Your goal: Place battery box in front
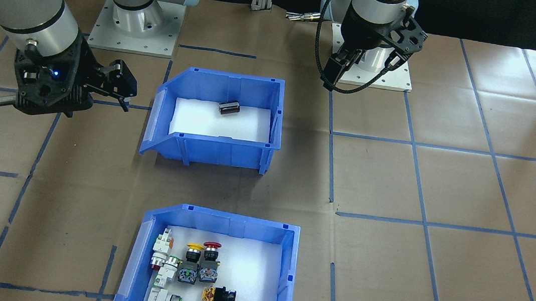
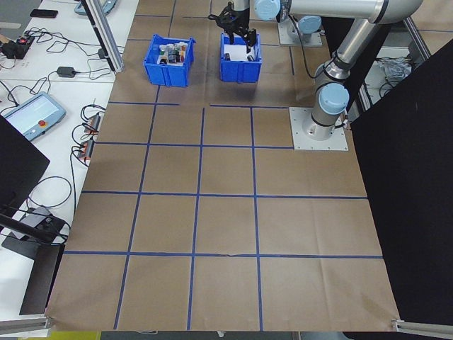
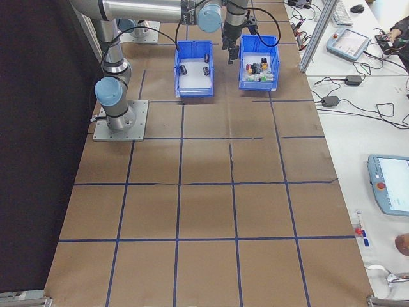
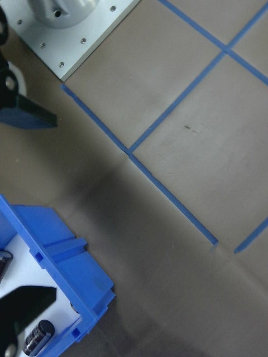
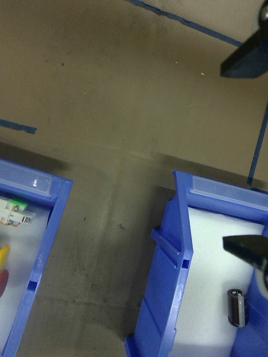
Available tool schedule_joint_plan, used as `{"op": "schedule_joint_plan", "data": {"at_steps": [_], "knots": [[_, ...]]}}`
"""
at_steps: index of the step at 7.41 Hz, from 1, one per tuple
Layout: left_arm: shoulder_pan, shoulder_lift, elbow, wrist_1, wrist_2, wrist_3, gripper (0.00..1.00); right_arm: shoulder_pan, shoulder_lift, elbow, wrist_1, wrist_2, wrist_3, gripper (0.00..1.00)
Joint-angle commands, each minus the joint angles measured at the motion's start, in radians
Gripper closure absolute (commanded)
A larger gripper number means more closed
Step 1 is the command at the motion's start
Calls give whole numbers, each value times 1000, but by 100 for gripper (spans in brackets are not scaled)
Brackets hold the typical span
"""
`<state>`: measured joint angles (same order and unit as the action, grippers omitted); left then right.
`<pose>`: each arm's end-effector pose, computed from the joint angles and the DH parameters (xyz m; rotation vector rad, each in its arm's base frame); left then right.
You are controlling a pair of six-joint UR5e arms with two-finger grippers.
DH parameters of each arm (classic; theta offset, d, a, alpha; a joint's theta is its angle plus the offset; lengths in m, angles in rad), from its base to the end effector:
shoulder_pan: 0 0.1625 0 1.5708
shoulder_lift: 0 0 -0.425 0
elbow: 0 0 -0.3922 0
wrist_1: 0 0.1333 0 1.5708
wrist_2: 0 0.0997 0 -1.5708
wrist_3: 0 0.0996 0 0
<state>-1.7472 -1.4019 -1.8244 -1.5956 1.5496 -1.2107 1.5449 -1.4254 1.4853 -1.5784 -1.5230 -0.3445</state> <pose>-0.2048 -0.3775 0.4384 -1.5264 2.6800 0.1509 0.1238 -0.5508 0.4550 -0.4874 3.0456 0.0657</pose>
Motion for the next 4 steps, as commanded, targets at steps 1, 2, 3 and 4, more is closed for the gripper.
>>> {"op": "schedule_joint_plan", "data": {"at_steps": [1, 2, 3, 4], "knots": [[-134, 12, -79, 22, -14, -357, 0, 21, 71, -63, -8, 3, -272, 0], [-196, 6, -98, 41, -14, -472, 0, 52, 101, -85, -29, 4, -401, 0], [-236, 1, -120, 71, -22, -559, 0, 96, 147, -114, -50, 3, -439, 0], [-259, -2, -169, 148, -93, -635, 0, 137, 198, -158, -57, -2, -483, 0]]}}
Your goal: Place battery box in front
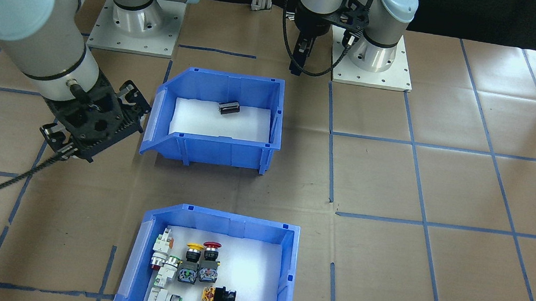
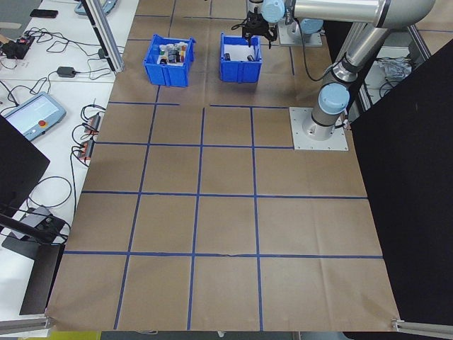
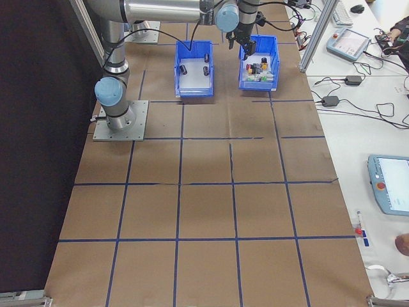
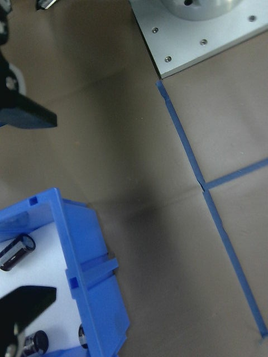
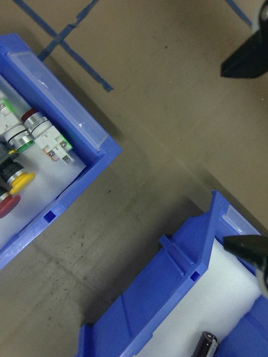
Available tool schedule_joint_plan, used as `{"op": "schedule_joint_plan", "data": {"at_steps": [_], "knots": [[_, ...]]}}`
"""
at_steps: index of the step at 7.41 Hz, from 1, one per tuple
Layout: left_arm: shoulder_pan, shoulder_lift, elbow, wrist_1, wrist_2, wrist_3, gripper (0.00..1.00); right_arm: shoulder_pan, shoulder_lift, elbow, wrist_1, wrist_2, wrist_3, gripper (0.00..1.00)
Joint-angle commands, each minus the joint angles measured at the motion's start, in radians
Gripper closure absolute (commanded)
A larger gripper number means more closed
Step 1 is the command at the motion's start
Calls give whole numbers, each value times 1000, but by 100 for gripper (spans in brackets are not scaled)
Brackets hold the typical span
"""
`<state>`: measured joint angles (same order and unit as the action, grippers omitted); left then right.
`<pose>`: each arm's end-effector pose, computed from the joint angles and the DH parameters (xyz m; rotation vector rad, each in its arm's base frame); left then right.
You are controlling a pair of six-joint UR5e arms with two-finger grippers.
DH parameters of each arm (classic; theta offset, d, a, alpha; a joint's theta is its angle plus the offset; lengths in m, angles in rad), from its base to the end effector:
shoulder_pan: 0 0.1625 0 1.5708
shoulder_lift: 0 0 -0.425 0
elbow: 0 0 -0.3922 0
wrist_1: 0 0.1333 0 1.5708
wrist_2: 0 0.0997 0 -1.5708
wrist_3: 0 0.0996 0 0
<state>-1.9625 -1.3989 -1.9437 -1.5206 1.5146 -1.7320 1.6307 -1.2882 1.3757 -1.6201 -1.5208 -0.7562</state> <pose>-0.2793 -0.3123 0.3896 -1.8880 2.3720 0.1860 0.1743 -0.5957 0.4332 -1.2214 2.8290 0.0290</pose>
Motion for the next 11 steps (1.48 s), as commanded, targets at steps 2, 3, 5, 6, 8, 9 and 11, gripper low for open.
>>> {"op": "schedule_joint_plan", "data": {"at_steps": [2, 3, 5, 6, 8, 9, 11], "knots": [[-59, -2, -174, 326, -112, -217, 0, 154, 182, -180, -18, -9, -162, 0], [-82, -6, -201, 370, -112, -268, 1, 202, 244, -249, -47, -9, -164, 0], [-131, -73, -202, 468, -112, -346, 1, 292, 321, -293, -64, -10, -217, 0], [-163, -127, -201, 556, -111, -374, 1, 297, 331, -284, -64, -9, -311, 0], [-174, -161, -202, 596, -111, -399, 1, 299, 355, -239, -90, -9, -348, 0], [-174, -163, -205, 594, -111, -402, 1, 299, 357, -198, -149, -12, -347, 0], [-185, -195, -205, 599, -111, -414, 1, 299, 352, -117, -301, -13, -342, 0]]}}
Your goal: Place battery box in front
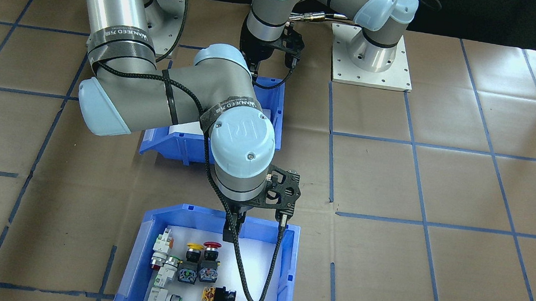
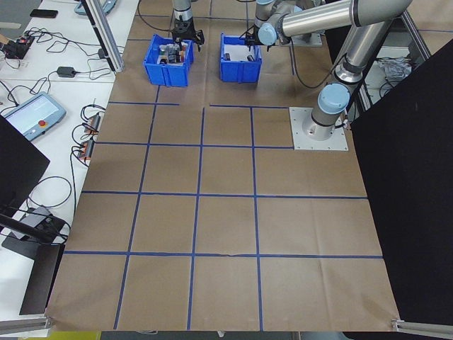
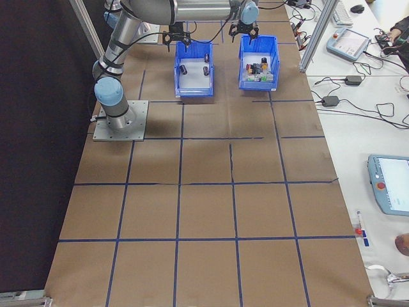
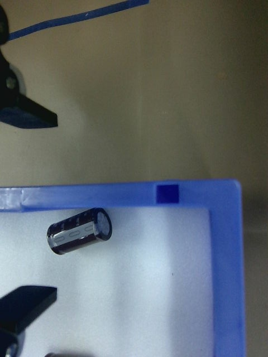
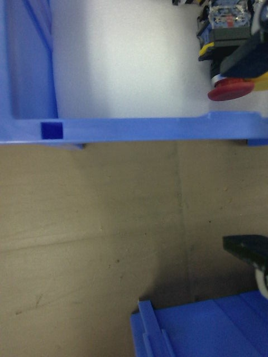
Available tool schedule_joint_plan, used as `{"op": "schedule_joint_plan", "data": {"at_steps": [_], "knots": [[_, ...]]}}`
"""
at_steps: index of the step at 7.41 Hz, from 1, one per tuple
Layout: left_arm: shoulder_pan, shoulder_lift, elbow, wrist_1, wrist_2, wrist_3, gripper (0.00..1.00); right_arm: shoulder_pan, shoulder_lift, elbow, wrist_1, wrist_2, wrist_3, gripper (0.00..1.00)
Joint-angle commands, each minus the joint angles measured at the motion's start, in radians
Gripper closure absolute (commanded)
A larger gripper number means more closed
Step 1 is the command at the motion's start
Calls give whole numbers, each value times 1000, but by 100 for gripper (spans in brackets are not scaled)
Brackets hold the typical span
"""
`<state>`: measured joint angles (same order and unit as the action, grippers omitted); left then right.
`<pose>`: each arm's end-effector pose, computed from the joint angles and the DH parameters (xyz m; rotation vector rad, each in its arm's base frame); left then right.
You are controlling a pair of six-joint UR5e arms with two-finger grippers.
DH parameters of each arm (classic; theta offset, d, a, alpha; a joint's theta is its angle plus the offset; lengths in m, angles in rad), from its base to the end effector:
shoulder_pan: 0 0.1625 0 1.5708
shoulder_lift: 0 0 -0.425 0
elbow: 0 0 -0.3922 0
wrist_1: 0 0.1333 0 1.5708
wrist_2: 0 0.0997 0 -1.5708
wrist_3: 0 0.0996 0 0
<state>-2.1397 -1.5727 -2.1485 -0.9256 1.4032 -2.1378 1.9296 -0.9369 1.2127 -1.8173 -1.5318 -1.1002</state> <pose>-0.3606 -0.2856 0.2812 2.1368 -2.1527 -0.2273 0.3833 -0.6314 0.2957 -2.0619 2.3076 0.0204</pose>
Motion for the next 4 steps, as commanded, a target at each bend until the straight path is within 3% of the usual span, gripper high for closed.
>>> {"op": "schedule_joint_plan", "data": {"at_steps": [1, 2, 4], "knots": [[-25, -44, 1, 11, 2, -25, 1, 0, 6, 53, -143, -7, 5, 0], [-32, -56, -2, 25, 3, -28, 2, 0, 7, 54, -142, -8, 11, 0], [-32, -58, -1, 34, 2, -27, 18, 0, 10, 57, -139, -7, 14, 5]]}}
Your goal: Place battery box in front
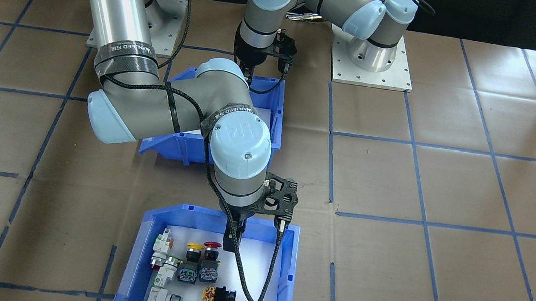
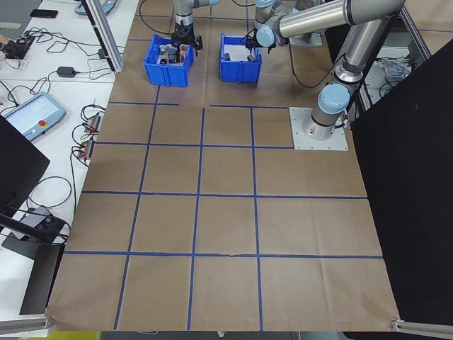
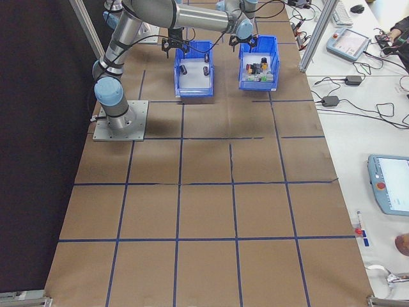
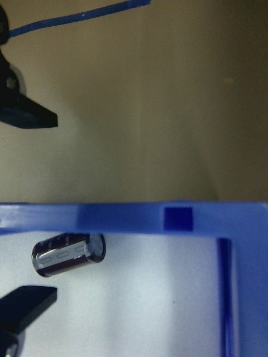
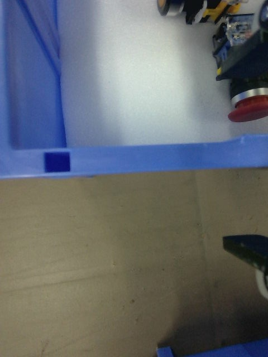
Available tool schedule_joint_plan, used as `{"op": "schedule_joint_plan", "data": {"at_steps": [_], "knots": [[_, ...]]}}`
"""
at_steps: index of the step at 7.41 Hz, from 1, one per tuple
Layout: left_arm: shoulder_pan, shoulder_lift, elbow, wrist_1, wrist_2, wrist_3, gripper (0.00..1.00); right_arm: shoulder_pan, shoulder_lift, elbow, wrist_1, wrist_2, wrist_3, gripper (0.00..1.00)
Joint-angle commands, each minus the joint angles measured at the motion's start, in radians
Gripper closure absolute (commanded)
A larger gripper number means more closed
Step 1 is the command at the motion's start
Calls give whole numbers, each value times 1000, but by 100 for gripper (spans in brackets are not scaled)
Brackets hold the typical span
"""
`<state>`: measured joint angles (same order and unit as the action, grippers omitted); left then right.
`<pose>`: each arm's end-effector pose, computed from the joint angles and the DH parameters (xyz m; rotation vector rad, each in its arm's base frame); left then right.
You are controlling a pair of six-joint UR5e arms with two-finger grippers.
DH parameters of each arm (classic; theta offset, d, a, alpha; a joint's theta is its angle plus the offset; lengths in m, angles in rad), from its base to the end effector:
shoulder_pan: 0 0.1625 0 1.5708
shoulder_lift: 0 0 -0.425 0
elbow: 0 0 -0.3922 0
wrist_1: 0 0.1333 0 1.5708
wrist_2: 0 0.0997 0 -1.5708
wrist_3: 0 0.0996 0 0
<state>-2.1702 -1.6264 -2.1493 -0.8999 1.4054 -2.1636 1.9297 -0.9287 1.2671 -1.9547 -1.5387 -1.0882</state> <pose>-0.3734 -0.2812 0.2600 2.1569 -2.1779 -0.2389 0.3837 -0.6342 0.2777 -2.0709 2.3426 -0.0844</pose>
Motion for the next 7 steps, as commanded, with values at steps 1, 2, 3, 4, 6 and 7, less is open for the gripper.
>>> {"op": "schedule_joint_plan", "data": {"at_steps": [1, 2, 3, 4, 6, 7], "knots": [[-2, -7, -4, 35, 1, -1, 24, 0, 1, 3, 3, -23, 2, 30], [-2, -9, -4, 38, 1, -1, 36, 2, -2, 1, 32, -62, 2, 59], [-2, -7, -6, 39, 9, 17, 44, 3, -2, 0, 37, -69, 2, 78], [-2, -9, -7, 39, 4, 21, 58, 2, -4, -2, 37, -70, 2, 93], [-2, -9, -12, 111, -2, -8, 95, 2, -8, -5, 36, -69, -10, 100], [0, -7, -30, 168, -3, -10, 100, 0, -15, -11, 34, -69, -12, 100]]}}
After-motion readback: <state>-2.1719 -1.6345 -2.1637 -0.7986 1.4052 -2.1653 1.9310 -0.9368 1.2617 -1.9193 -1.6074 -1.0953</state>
